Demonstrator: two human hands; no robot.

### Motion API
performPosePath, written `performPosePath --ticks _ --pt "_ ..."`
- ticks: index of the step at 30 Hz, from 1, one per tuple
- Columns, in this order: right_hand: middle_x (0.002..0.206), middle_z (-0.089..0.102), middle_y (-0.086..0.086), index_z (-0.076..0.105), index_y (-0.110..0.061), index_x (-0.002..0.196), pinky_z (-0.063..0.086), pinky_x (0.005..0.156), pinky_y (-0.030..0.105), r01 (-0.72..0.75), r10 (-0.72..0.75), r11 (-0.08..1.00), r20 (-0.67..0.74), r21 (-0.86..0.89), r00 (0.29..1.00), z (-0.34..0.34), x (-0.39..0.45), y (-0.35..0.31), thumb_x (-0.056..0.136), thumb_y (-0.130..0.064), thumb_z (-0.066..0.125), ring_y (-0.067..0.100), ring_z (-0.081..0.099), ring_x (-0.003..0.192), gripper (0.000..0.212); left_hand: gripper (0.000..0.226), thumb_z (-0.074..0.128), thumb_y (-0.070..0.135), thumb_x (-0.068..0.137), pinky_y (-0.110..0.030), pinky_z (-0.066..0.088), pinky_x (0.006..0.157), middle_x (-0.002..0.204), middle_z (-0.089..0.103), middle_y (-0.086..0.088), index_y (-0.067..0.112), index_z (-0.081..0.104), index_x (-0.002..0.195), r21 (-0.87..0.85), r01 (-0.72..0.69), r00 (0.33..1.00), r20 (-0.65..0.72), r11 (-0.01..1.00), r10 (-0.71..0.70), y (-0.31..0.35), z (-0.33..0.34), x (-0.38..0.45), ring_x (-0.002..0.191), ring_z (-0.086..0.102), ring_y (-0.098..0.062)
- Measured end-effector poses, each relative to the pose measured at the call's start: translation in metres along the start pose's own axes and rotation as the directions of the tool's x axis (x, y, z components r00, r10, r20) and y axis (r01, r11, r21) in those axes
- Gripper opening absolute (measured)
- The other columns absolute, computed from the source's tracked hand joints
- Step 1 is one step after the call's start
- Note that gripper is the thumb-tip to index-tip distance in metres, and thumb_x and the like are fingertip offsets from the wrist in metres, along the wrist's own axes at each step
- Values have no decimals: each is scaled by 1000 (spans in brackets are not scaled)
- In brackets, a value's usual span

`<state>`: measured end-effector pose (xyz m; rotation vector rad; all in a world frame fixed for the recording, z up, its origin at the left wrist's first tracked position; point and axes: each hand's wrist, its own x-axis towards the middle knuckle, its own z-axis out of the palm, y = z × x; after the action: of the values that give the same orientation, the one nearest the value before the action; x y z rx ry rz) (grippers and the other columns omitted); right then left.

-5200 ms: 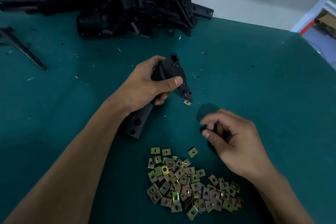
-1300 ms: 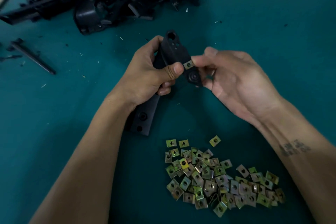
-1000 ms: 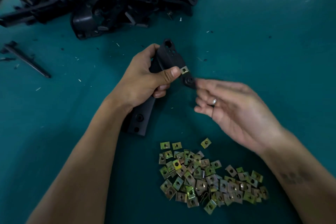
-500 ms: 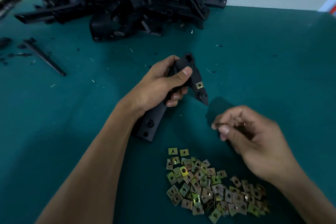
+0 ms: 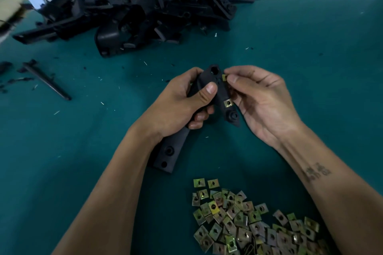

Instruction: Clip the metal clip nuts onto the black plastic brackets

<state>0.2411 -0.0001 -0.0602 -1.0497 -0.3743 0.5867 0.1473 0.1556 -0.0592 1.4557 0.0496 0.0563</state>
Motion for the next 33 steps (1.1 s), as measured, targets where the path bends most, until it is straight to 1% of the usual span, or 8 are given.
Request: performPosePath --ticks 3,7,10,14,20,26,31,33 --pt "86 73 15 72 0 92 62 74 35 -10 10 1000 -5 12 1000 1 0 1 79 -2 70 25 69 77 13 25 55 30 95 -22 35 41 66 52 -6 9 42 100 4 -1 1000 -5 1000 1 0 0 1 47 38 -13" --pt "81 73 13 70 -1 92 61 72 32 13 -13 1000 -61 1 998 1 -1 0 82 4 70 22 69 72 11 26 55 31 94 -23 35 41 66 53 -6 9 43 101 24 4 1000 -9 1000 -4 1 1 1 48 38 -14" --pt "77 70 12 66 -3 82 58 66 31 1 -4 1000 -96 -25 995 2 -1 -1 85 7 69 21 66 66 11 26 55 31 94 -22 34 41 66 52 -6 9 43 101 29 6 1000 -17 1000 -6 1 2 0 48 38 -14" --pt "78 69 14 67 -4 80 55 69 39 -20 16 999 -102 -41 995 4 -2 -1 87 7 68 24 63 67 13 26 55 31 94 -23 34 41 66 52 -6 9 43 101 30 6 1000 -19 1000 -5 2 2 1 47 37 -14" --pt "73 70 14 66 0 78 58 60 33 -7 7 1000 -132 2 991 5 -2 -1 88 9 66 25 64 64 13 26 56 32 94 -22 34 42 66 53 -5 10 44 99 37 12 1000 -14 999 -12 0 2 1 47 38 -14" --pt "73 70 16 67 2 79 58 58 32 14 -17 1000 -120 -22 993 7 -2 1 89 11 64 25 66 63 14 26 56 32 93 -23 34 41 65 52 -5 10 43 98 33 8 1000 -17 999 -7 0 2 2 46 38 -13" --pt "78 68 20 65 3 78 60 61 42 14 -18 999 -116 -32 993 13 -8 2 92 6 65 31 66 64 14 27 57 32 96 -22 35 41 66 51 -7 9 42 100 43 -4 1000 0 999 4 0 1 1 46 37 -13" --pt "87 64 27 63 12 89 58 65 47 -13 12 1000 -42 -13 999 15 -11 -1 97 -4 61 36 62 70 18 32 56 31 96 -22 35 41 66 51 -8 3 42 105 25 -20 1000 7 999 20 -1 -1 1 45 37 -13"
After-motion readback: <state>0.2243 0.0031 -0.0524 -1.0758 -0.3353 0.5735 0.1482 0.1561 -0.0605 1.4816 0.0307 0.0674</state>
